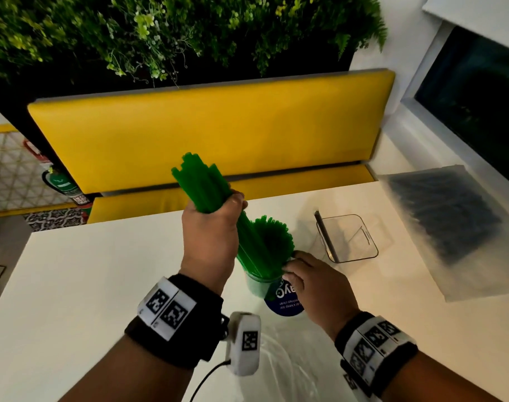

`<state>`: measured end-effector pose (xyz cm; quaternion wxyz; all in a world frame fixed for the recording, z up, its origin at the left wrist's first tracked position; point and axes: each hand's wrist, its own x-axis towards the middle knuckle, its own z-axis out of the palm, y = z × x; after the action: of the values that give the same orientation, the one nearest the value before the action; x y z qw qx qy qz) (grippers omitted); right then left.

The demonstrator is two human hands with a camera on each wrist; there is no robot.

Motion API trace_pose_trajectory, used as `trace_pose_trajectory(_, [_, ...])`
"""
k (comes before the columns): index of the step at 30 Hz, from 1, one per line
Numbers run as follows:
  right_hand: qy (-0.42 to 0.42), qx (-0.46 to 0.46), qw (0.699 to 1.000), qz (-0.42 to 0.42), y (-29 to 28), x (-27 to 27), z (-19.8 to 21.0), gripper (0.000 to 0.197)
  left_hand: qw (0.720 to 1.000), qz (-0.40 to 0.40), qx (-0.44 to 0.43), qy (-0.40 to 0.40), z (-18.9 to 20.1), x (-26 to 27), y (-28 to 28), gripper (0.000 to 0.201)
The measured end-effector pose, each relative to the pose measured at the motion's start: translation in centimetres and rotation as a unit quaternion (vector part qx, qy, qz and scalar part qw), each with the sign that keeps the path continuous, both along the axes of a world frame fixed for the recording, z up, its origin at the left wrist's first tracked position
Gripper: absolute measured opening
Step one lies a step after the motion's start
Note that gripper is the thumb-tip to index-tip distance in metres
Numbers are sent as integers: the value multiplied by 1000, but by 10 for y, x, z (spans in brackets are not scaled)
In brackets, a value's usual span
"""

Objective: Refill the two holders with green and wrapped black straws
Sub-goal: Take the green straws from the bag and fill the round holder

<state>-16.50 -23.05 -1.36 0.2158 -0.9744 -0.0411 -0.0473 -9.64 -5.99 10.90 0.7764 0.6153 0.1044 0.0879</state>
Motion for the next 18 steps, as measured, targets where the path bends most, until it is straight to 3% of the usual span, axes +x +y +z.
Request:
trace_pose_trajectory(6, [-3, -1, 1000, 27, -5, 3, 3, 11, 998, 52, -25, -2, -1, 12, -6, 18])
trace_pose_trajectory(11, [-12, -14, 999, 31, -5, 5, 7, 15, 999, 39, -16, 7, 13, 9, 4, 27])
trace_pose_trajectory(18, [-15, -26, 999, 25, -1, 6, 9, 14, 998, -6, -41, 43, 34, -29, 46, 16])
